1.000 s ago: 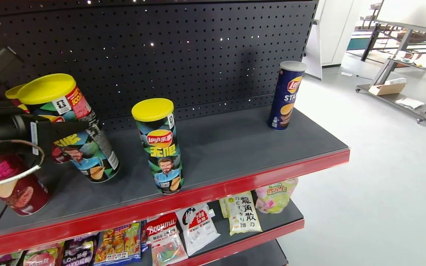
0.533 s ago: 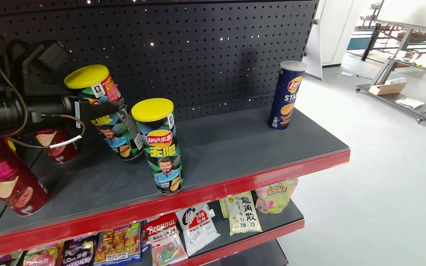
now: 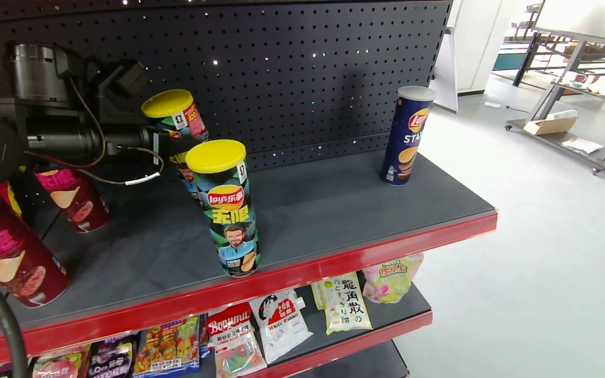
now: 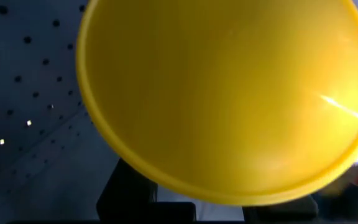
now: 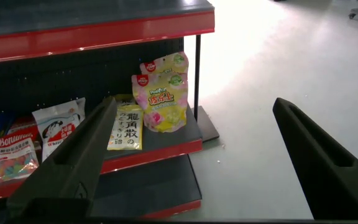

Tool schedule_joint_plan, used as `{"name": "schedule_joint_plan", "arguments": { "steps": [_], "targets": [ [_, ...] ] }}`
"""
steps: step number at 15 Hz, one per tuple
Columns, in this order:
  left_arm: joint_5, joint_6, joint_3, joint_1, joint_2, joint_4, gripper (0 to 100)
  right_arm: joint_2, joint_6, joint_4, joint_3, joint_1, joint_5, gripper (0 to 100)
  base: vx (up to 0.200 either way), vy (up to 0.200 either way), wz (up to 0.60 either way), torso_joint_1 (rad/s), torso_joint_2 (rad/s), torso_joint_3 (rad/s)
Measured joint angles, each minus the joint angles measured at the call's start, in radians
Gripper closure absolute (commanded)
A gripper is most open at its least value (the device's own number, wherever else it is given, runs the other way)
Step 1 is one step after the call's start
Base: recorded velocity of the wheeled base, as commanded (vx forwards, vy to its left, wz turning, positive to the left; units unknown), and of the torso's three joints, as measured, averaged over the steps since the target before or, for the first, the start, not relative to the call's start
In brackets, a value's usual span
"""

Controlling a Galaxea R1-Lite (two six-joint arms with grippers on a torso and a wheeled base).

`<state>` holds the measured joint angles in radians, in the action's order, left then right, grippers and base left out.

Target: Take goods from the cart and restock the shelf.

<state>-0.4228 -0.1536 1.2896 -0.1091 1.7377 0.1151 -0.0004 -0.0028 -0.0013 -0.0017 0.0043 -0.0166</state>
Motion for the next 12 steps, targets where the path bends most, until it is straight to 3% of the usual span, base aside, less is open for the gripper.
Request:
{"name": "schedule_joint_plan", "arguments": {
  "steps": [4, 12],
  "targets": [
    [-0.003, -0.043, 0.033, -0.016, 0.051, 0.001, 100, 0.000, 0.000, 0.000, 0.000, 0.000, 0.000, 0, 0.000, 0.000, 0.00, 0.000, 0.00, 0.000],
    [-0.032, -0.066, 0.072, -0.049, 0.099, 0.002, 100, 0.000, 0.000, 0.000, 0.000, 0.000, 0.000, 0, 0.000, 0.000, 0.00, 0.000, 0.00, 0.000]
  ]
}}
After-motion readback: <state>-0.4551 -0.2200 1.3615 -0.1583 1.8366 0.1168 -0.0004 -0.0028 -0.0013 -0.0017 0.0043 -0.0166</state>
